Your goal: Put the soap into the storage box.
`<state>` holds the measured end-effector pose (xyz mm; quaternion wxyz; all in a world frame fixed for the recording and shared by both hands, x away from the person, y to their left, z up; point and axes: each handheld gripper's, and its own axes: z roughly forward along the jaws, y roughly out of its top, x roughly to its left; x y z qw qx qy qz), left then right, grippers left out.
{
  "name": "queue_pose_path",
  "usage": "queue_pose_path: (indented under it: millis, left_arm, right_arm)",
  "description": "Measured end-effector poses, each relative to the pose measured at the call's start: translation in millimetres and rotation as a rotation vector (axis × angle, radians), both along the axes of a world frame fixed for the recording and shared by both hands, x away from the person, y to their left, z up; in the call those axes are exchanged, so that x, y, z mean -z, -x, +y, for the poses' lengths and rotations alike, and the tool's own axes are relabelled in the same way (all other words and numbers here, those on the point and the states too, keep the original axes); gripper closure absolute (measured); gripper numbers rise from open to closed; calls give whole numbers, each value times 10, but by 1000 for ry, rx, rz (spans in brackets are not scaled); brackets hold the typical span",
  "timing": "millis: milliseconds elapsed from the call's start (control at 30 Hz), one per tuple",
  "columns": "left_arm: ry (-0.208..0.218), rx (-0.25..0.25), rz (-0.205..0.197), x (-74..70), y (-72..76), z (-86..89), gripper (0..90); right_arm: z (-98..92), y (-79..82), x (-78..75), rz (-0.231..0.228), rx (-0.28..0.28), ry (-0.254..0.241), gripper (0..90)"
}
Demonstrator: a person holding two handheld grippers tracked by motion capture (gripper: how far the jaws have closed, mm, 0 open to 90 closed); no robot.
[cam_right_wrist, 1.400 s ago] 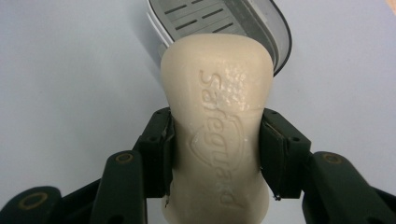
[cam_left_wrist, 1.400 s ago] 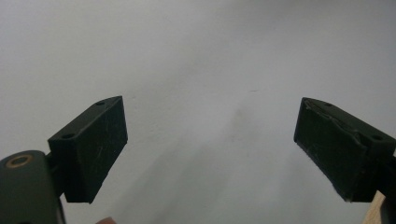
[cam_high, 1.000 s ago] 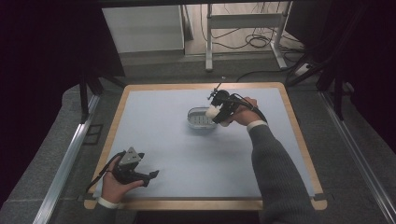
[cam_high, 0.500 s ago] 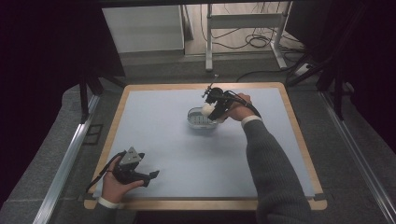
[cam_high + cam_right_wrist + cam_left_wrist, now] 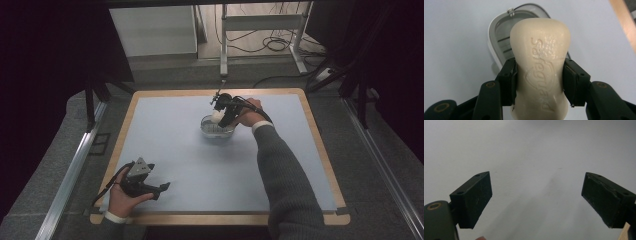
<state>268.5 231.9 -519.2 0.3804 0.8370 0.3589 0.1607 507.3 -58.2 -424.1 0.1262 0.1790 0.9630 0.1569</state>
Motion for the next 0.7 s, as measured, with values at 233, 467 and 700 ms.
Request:
queue_pose_path:
  millis: [233, 467, 700]
  left_arm:
    - [-2, 4, 2, 10, -3, -7, 101]
    - [-2, 2, -3, -1, 0, 7, 101]
    - [-1, 0, -5, 2, 0, 4, 101]
  right_arm:
    - [134, -42, 83, -4, -50, 10, 497]
    - [204, -73, 156, -14, -64, 39, 496]
    - [238, -83, 265, -26, -76, 85, 492]
